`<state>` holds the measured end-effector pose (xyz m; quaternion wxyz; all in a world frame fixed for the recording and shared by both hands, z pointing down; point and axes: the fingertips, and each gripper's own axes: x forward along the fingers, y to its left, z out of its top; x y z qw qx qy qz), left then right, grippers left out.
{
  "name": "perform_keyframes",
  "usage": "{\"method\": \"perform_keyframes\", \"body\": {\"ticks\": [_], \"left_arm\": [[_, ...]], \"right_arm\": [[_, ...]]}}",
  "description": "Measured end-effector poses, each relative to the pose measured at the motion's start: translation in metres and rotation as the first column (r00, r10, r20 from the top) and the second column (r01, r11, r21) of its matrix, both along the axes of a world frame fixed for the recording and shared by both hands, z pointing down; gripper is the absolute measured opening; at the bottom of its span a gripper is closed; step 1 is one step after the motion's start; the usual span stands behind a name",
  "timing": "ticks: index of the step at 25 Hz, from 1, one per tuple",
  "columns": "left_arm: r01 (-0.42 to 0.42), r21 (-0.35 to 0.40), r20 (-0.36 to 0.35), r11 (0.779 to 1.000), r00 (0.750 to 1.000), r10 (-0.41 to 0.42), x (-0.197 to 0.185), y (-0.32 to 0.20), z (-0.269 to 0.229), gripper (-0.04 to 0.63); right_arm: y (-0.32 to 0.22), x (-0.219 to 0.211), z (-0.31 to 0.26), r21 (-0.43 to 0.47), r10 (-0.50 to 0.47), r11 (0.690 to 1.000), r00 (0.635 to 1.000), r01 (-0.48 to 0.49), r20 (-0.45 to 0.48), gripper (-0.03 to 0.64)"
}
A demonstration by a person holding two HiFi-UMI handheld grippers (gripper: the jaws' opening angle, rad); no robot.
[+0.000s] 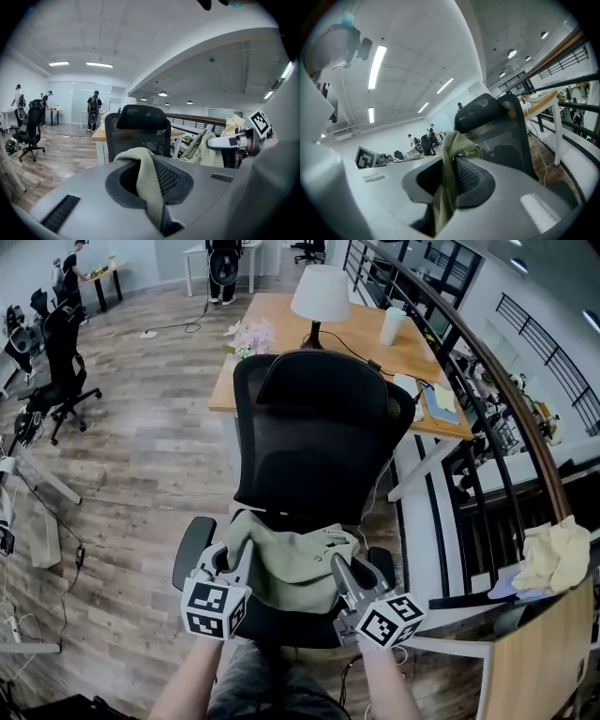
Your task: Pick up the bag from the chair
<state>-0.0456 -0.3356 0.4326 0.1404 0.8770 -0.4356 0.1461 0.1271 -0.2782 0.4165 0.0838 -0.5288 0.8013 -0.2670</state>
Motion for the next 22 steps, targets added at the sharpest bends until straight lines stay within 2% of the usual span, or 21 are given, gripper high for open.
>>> {"method": "perform_keyframes", "body": {"ticks": [5, 22], "left_arm": [[-0.005, 0.020, -0.009, 1.000, 1.000, 0.005, -0.003, -0.004, -0.022, 0.014], [-0.019, 0.162, -0.004, 0.987, 1.000, 0.020, -0.003, -0.016, -0.108, 0.014]], "right_arm": [[-0.001, 0.002, -0.026, 0.039, -0.008, 0.999, 1.000, 0.008, -0.003, 0.061], [-0.008, 0.004, -0.115, 0.183, 0.019, 0.983, 1.000, -0.020, 0.007, 0.060]]}}
